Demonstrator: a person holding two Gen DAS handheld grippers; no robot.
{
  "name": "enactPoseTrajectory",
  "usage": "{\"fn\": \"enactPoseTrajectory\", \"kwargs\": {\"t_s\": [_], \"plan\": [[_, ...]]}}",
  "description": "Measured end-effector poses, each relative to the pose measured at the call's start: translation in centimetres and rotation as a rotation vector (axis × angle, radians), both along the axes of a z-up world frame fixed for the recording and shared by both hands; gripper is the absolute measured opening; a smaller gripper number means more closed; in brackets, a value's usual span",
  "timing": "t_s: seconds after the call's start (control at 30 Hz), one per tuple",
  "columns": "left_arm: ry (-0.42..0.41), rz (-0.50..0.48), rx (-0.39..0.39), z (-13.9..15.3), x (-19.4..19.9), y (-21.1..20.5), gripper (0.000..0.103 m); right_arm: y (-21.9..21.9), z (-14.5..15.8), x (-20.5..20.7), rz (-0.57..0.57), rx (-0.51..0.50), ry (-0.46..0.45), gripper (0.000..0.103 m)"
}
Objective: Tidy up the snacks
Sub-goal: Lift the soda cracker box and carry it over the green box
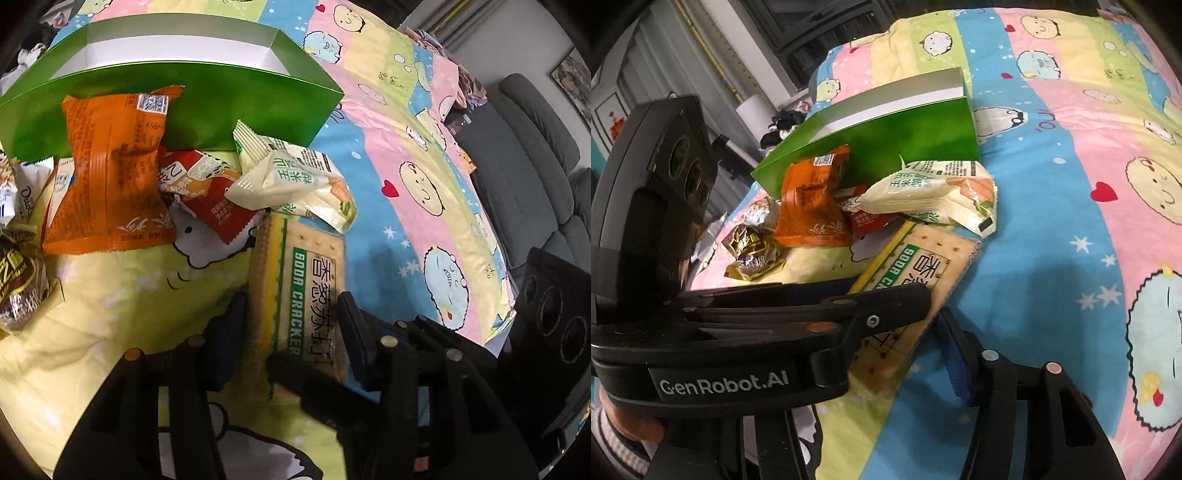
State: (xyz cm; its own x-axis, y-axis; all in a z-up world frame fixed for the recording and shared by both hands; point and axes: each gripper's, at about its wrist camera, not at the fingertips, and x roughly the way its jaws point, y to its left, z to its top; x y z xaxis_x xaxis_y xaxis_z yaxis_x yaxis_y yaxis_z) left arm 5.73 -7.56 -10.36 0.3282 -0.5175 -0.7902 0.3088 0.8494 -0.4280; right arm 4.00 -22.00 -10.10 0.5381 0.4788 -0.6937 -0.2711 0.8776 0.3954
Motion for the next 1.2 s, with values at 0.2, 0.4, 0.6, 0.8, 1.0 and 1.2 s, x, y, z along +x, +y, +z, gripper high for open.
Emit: {"fn": "enactPoseTrajectory", "kwargs": {"t_s": [0.2,0.4,0.6,0.8,1.0,1.2], "plan": [[-0.024,0.040,-0.007,0.2,-1.4,0.3,0.049,0.3,0.1,-1.0,-0.017,-0.018,-0.028,0.053],[-0.061,0.039,-0.011,1.3,-3.4,0.9,0.049,0.7,1.1,-2.8,-0.007,-0.036,-0.062,0.051],[-0.116,0.080,-0.038,3.0,-4.9,2.5,0.049,2.1,2.8,-4.0,0.019,-0.061,-0.135,0.051],[-0.162,0.107,-0.054,5.0,-4.6,3.1,0.049,2.9,4.8,-3.9,0.034,-0.059,-0.201,0.051],[-0.187,0.110,-0.052,6.4,-3.6,3.2,0.049,3.1,6.2,-2.7,0.039,-0.053,-0.232,0.051],[-0.213,0.121,-0.062,7.5,-2.1,3.5,0.049,3.3,7.3,-1.3,0.045,-0.055,-0.264,0.051]]}}
